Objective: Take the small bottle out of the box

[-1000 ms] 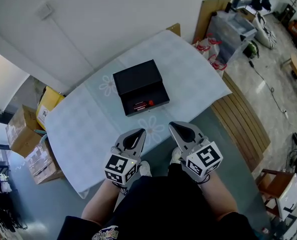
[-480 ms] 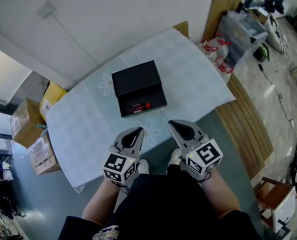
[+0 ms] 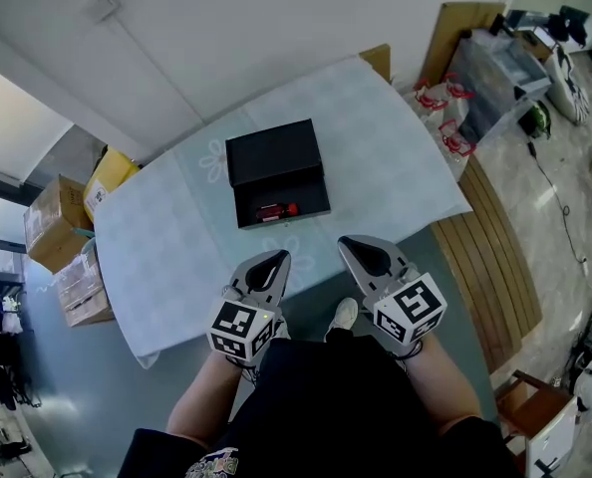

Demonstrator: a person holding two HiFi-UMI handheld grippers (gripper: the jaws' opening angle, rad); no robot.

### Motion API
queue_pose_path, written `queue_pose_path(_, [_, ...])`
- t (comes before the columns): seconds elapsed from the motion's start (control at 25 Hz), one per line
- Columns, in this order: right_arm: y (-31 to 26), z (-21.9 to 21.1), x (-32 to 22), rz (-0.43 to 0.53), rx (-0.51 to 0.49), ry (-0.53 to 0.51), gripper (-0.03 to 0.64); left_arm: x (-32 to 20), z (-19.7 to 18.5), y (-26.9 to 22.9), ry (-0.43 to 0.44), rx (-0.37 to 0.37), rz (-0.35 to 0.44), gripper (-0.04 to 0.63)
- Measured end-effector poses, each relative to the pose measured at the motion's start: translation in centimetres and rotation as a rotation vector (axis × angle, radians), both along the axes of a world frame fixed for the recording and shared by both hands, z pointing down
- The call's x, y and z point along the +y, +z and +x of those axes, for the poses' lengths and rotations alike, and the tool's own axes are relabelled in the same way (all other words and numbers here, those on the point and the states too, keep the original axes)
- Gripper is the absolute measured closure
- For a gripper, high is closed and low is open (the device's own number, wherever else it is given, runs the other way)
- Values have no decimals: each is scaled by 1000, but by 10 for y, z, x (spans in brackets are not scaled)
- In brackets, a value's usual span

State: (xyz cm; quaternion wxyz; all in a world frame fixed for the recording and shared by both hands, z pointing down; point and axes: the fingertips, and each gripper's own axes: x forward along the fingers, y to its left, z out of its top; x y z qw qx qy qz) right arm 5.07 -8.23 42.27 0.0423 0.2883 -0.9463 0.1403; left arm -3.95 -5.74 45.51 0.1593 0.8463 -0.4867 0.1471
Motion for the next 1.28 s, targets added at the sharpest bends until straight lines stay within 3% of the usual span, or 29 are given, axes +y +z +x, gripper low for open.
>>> queue_pose_path(0.44, [-5, 4, -5, 9, -31, -52, 598, -4, -5, 4, -56, -90, 0, 565])
queue_pose_path(0.8, [-9, 6, -5, 13, -46, -63, 598, -14, -10, 4, -31, -179, 1, 565])
queue_pose_path(1.28, [-1, 23, -6, 0, -36, -3, 598, -35, -20, 25, 13, -236, -53, 565])
